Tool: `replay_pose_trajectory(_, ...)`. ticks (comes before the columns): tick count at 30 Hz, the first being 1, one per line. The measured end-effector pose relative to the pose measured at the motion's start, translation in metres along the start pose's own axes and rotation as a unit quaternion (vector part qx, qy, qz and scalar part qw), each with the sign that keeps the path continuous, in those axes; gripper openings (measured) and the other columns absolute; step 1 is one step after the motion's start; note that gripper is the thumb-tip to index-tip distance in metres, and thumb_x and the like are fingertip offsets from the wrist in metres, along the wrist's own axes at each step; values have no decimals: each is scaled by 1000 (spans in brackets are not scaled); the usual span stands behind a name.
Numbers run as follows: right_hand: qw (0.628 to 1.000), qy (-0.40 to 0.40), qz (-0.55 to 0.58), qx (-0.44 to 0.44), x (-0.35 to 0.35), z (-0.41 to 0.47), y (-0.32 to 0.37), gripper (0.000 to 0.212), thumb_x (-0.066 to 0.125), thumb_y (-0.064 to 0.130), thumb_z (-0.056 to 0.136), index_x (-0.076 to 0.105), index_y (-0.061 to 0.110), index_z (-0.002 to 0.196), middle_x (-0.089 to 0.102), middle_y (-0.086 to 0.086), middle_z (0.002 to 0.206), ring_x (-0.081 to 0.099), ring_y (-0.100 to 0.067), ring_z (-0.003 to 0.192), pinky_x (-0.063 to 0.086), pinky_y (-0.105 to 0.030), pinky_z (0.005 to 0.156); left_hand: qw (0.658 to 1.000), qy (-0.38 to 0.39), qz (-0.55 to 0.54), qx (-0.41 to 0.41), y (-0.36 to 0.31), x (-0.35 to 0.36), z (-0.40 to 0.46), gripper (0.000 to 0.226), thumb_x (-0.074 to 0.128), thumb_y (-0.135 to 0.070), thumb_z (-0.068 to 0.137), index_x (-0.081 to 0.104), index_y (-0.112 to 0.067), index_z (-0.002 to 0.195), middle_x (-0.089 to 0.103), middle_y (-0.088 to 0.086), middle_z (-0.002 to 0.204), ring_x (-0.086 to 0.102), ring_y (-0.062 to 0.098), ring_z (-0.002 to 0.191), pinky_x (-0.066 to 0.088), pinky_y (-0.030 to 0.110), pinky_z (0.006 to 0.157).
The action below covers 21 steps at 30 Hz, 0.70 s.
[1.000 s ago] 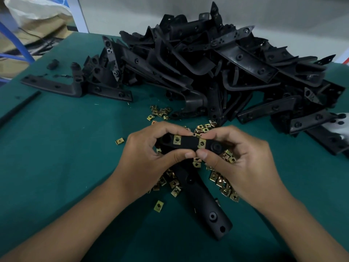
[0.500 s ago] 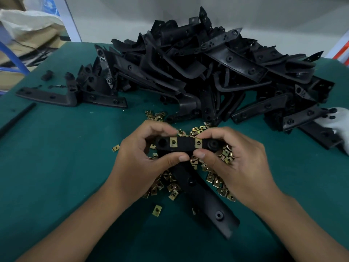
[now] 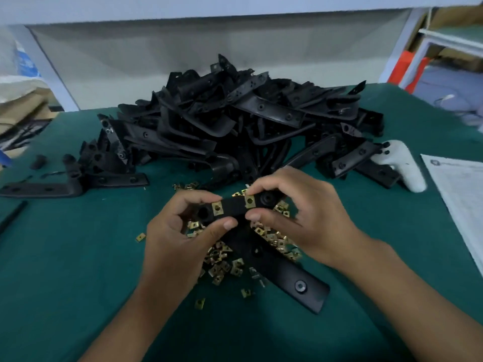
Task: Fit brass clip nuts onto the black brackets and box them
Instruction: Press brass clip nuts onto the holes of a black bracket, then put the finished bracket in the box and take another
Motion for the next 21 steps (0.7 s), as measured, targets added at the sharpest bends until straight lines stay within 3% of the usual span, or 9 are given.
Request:
replay_pose_trajectory(4, 996, -88, -14, -10, -50, -33, 8, 26, 73, 35, 91, 68, 20, 111, 67, 10, 114, 62, -7, 110, 46, -21, 94, 995, 51, 6, 82, -36, 34, 6, 27, 79, -46, 75, 65, -46, 97, 69, -19, 111, 66, 8, 111, 51, 23, 92)
replay_pose_trajectory(7, 985, -157, -68, 27, -96, -82, 14, 24, 77, 26, 89, 71, 12, 107, 64, -1, 119, 59, -8, 116, 44, -22, 97, 981, 112, 27, 159, -65, 83, 4, 26, 76, -47, 81, 61, -41, 103, 61, -20, 124, 60, 6, 119, 44, 20, 99)
replay_pose_trajectory(10, 959, -221, -147, 96, -139, -142, 25, 24, 79, 24, 87, 72, 10, 105, 57, -2, 116, 56, -8, 112, 41, -18, 96, 963, 175, -2, 207, -91, 144, -13, 28, 75, -45, 82, 61, -35, 105, 58, -16, 123, 56, 4, 120, 40, 19, 101)
replay_pose_trajectory(14, 914, -267, -246, 179, -185, -234, 43, 28, 83, 17, 82, 73, 3, 104, 58, -11, 111, 57, -17, 109, 43, -25, 98, 936, 271, -44, 221, -120, 223, -55, 28, 79, -42, 76, 66, -35, 98, 61, -14, 120, 58, 8, 116, 37, 16, 102)
replay_pose_trajectory(21, 838, -312, -344, 287, -228, -348, 69, 29, 80, 28, 85, 73, 9, 106, 59, -7, 112, 56, -7, 111, 41, -21, 99, 881, 379, -137, 250, -156, 321, -124, 30, 84, -38, 76, 70, -24, 98, 62, -15, 108, 60, 11, 106, 48, 33, 93)
Point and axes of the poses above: each hand's wrist, its own z-axis towards the middle knuckle, its own x-axis out of the palm, y = z × x, the point moved 2 cm from there along z, towards the middle knuckle
